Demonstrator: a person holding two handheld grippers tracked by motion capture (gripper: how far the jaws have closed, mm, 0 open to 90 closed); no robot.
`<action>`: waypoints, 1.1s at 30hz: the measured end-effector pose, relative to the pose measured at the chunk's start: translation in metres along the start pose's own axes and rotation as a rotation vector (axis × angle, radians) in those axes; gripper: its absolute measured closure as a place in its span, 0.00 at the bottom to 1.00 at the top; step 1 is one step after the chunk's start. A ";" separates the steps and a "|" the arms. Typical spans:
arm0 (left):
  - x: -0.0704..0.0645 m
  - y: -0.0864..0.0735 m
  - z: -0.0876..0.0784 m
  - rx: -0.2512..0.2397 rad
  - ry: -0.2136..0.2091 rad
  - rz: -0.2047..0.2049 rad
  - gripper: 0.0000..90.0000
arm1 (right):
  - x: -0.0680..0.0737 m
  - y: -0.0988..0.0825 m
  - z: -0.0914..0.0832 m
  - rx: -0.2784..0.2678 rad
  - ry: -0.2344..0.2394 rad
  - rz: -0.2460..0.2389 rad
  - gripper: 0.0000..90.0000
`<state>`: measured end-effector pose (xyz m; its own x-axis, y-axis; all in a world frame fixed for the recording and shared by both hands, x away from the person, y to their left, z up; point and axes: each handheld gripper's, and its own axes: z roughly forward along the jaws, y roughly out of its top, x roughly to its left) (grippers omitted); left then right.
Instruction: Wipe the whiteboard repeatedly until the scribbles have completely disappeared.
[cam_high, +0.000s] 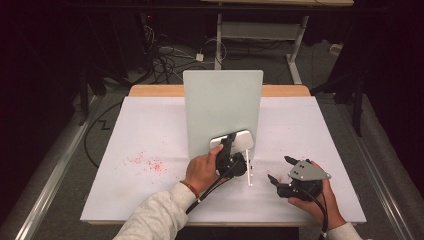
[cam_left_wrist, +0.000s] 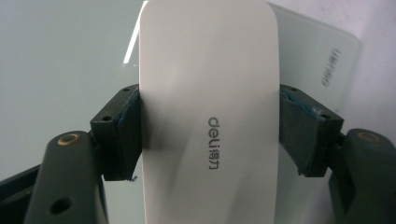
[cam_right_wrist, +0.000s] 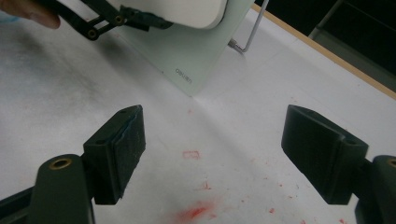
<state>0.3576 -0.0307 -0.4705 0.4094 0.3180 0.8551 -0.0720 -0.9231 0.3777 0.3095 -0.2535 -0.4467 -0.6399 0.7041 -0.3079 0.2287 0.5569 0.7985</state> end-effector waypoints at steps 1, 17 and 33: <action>-0.002 -0.003 -0.001 0.013 -0.006 0.016 0.32 | 0.001 0.000 0.000 0.003 0.003 -0.001 0.25; -0.008 -0.039 -0.010 0.073 -0.061 0.080 0.32 | 0.001 0.000 0.000 0.002 -0.002 0.003 0.25; -0.009 0.021 0.006 0.037 -0.081 0.072 0.32 | -0.001 0.000 0.000 0.004 -0.005 0.002 0.25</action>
<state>0.3582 -0.0545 -0.4724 0.4770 0.2335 0.8473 -0.0710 -0.9507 0.3020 0.3102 -0.2541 -0.4467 -0.6353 0.7078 -0.3088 0.2332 0.5570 0.7971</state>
